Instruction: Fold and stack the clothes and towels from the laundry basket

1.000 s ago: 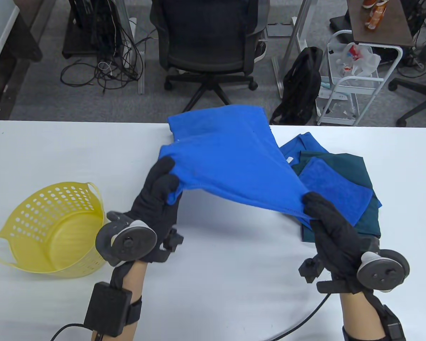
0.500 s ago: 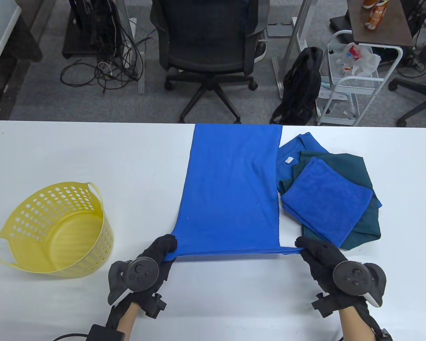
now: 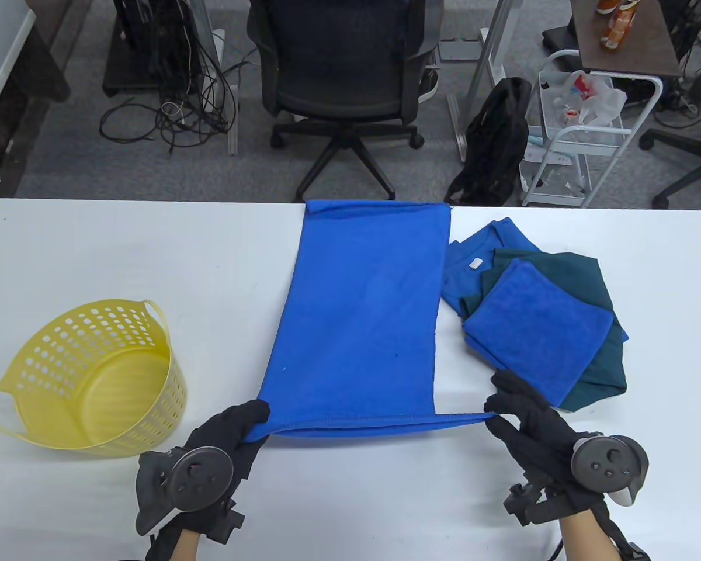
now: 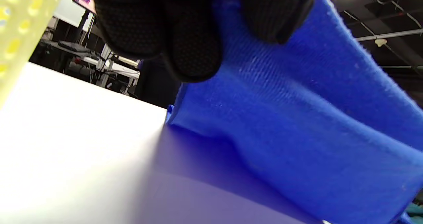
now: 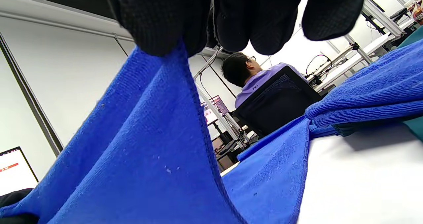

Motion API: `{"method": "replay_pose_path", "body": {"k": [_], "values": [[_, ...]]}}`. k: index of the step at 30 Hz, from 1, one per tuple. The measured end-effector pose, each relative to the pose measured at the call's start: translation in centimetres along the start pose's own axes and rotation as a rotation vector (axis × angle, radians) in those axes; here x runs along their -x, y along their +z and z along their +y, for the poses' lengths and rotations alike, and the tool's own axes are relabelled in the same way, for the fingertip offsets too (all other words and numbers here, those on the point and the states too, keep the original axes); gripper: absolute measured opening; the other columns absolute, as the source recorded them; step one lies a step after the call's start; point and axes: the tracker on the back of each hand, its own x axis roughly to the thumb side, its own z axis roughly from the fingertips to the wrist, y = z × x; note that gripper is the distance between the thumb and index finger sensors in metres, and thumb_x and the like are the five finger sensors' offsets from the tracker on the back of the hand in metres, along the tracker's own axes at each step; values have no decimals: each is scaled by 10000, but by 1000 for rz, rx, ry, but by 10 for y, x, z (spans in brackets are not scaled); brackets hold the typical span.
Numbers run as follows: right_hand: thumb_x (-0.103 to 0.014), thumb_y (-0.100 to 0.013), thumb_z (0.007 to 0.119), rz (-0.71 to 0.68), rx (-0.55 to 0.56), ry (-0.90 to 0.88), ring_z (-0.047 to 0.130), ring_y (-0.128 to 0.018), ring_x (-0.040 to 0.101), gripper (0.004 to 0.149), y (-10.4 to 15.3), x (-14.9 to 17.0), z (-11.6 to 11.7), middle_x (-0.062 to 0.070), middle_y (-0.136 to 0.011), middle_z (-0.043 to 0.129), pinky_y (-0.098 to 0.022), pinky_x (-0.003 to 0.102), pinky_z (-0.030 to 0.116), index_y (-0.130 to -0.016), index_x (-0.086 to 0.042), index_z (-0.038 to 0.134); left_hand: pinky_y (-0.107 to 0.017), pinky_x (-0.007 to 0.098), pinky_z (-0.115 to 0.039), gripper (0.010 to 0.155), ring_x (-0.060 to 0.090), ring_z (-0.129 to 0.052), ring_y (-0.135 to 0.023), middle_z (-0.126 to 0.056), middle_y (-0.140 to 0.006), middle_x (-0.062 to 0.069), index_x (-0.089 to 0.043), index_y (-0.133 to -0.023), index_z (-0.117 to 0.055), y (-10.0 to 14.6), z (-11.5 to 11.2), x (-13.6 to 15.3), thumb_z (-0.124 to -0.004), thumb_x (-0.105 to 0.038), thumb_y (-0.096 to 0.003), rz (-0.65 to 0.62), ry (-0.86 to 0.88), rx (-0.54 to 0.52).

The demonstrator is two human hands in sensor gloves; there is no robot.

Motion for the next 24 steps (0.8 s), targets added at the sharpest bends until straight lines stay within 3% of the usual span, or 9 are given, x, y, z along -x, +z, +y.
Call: {"method": "replay_pose_path", "body": {"k": [7, 10, 14, 17, 19, 22, 24], "values": [[-303, -591, 760, 30, 16, -94, 662, -975, 515, 382, 2, 8, -1, 253, -1120, 627, -657, 707, 610, -913, -99, 780, -650, 547, -819, 470, 322, -968, -875, -937, -992, -10, -341, -969, -816, -7, -14, 20, -834, -475, -519, 28, 182, 141], [-301, -594, 757, 43, 26, -88, 666, -973, 515, 379, 2, 11, -2, 249, -1120, 630, -658, 707, 608, -915, -101, 779, -675, 599, -776, 477, 382, -896, -957, -886, -1066, 7, -357, -998, -798, -7, -14, 20, -785, -500, -542, -2, 212, 197], [-297, -598, 751, 73, 34, -102, 673, -967, 517, 376, 3, 18, -2, 252, -1114, 639, -655, 708, 610, -916, -100, 778, -700, 694, -684, 510, 513, -709, -1078, -708, -1216, 165, -356, -1033, -772, -8, -18, 23, -691, -537, -563, -64, 316, 272], [-300, -601, 745, 89, 34, -115, 678, -965, 516, 376, 4, 22, -2, 252, -1111, 647, -652, 712, 611, -921, -105, 775, -707, 722, -636, 533, 555, -633, -1098, -648, -1245, 195, -341, -1068, -733, -10, -23, 27, -622, -547, -589, -72, 398, 312], [-302, -605, 736, 87, 37, -127, 677, -966, 516, 375, 4, 22, -2, 249, -1113, 645, -651, 716, 608, -926, -112, 770, -714, 726, -613, 530, 550, -617, -1103, -632, -1243, 200, -326, -1075, -727, -10, -25, 28, -626, -543, -602, -69, 429, 289], [-305, -611, 720, 77, 42, -154, 670, -975, 510, 378, 3, 21, -2, 248, -1117, 639, -654, 721, 597, -935, -114, 760, -708, 660, -690, 478, 442, -778, -1046, -783, -1155, 114, -325, -1002, -803, -6, -21, 25, -771, -515, -565, -64, 437, 44], [-304, -615, 714, 67, 41, -177, 662, -983, 510, 379, 3, 21, -1, 248, -1124, 627, -663, 716, 582, -939, -111, 754, -694, 606, -745, 458, 362, -899, -958, -892, -1050, 46, -334, -975, -814, -4, -20, 22, -830, -478, -541, -61, 476, -27]]}}
